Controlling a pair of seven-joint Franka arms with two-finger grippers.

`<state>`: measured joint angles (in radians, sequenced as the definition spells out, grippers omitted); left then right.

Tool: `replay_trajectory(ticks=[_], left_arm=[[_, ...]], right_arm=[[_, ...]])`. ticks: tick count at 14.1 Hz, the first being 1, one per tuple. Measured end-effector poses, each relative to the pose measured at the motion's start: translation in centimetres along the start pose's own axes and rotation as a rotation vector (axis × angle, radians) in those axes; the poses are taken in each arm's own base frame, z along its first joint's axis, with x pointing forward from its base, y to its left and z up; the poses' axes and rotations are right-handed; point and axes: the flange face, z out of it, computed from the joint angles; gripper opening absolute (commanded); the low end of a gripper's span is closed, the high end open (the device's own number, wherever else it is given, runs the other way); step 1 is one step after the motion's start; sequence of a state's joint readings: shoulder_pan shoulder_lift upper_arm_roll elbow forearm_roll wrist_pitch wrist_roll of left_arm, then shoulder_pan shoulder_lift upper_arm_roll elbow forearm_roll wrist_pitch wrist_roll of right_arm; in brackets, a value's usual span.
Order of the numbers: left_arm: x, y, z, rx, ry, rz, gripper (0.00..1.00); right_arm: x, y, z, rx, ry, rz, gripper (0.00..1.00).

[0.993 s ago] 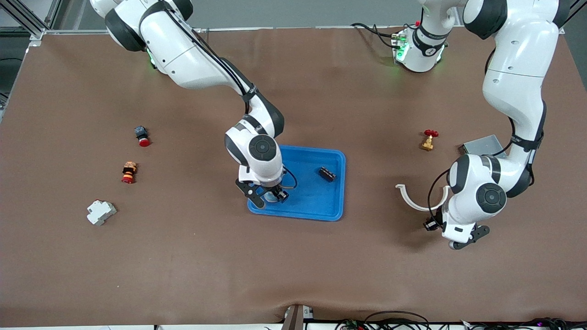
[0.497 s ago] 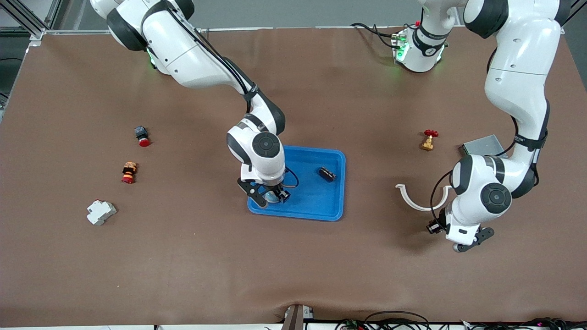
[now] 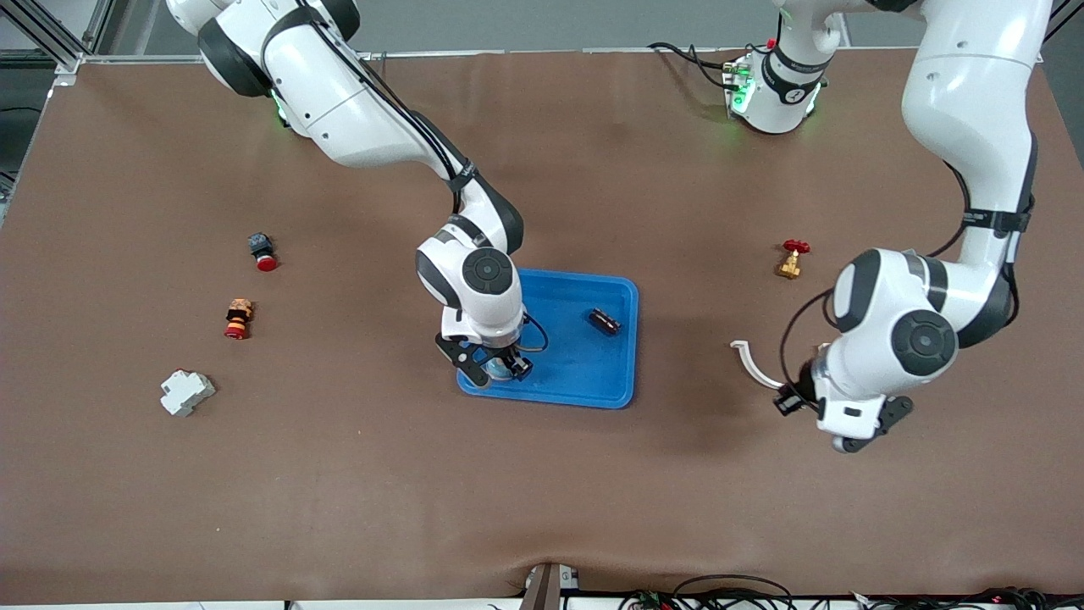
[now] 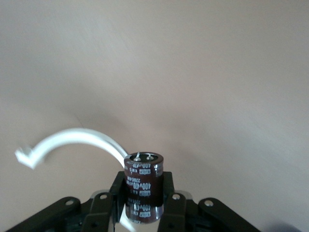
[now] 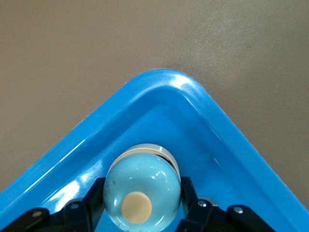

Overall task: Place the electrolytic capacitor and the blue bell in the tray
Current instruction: 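Open the right gripper over the tray while the left gripper carries the capacitor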

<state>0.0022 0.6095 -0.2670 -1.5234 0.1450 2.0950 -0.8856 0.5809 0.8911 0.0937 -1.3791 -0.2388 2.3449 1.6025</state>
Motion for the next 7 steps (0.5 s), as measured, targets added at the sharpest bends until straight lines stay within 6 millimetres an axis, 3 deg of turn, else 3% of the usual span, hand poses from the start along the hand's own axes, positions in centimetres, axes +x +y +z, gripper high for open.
replay_trajectory(ticks=[2,7], left_arm=[[-3.6,3.3,-0.9,-0.009,-0.018,-0.053,0.0],[-11.9,10.0,-0.3,-0.013,-0.035,-0.145,0.0]], right_arm=[[0.2,0.1,0.2,-0.003,0.004,0.001,1.0],[2.0,0.0,-1.3,-0.062,0.018,-0.054,1.0]])
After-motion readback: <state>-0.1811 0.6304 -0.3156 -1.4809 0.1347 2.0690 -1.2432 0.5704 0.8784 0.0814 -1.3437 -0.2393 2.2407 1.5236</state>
